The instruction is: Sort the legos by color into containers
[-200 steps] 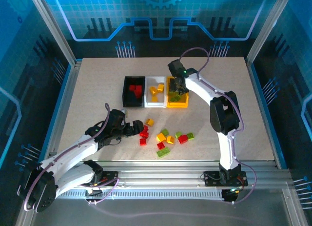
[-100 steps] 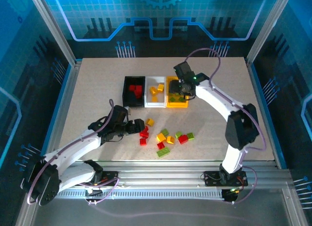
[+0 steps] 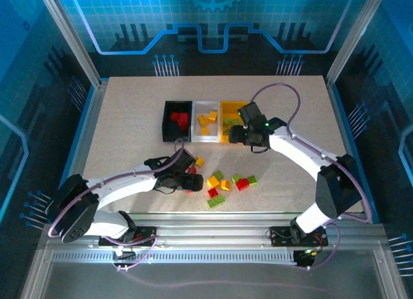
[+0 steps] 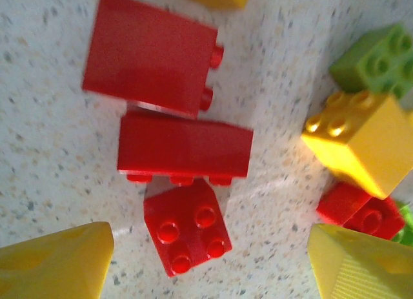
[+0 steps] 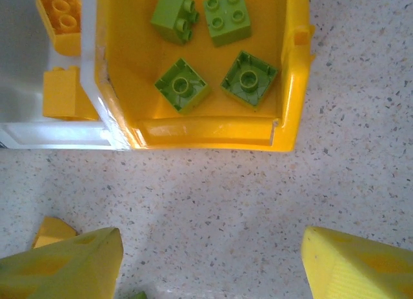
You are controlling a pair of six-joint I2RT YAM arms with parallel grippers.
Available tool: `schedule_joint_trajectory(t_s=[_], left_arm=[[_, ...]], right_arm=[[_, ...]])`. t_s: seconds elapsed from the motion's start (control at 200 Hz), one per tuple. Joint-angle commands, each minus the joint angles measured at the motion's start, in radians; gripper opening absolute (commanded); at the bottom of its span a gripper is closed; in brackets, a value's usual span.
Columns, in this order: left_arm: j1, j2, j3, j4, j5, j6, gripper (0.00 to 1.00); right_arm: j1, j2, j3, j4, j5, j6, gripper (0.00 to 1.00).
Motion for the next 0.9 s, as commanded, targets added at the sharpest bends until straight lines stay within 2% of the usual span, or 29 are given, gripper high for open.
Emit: schedule_joint_trajectory(t_s=[0.0,0.15,0.36,0.52,0.675,0.785,0.891], left_arm=[[-0.023,0.035,0.000,-0.052,-0.038,0.010,0.77],[-0.023,0.095,0.003,-0.023,-0.067,0.009,0.67],[-0.023,0.111,-0.006,0.010,-0.069,0.007,0.47],[-0.023,0.039,-0.021,-0.013,-0.081,-0.003,0.36],[-0.019,-0.087,-0.002,-0.088,-0.126,-0.020,0.34],[0.040,-0.189,0.052,-0.116,-0.143,0.001,0.34],[0.173,-0.198,0.141,-0.091,-0.136,0.046,0.34]], right_arm=[[-0.007,-0.050,-0.019,0.040,0.001,0.021,0.75],[-0.007,-0.063,-0.027,0.052,-0.002,0.027,0.75],[-0.013,-0.083,-0.033,0.041,0.008,0.020,0.75],[-0.021,-0.095,-0.040,0.045,0.009,0.022,0.75],[-0.024,-0.095,-0.040,0.052,0.004,0.025,0.75],[-0.026,-0.092,-0.044,0.057,-0.001,0.028,0.75],[-0.026,-0.089,-0.051,0.062,-0.002,0.034,0.75]])
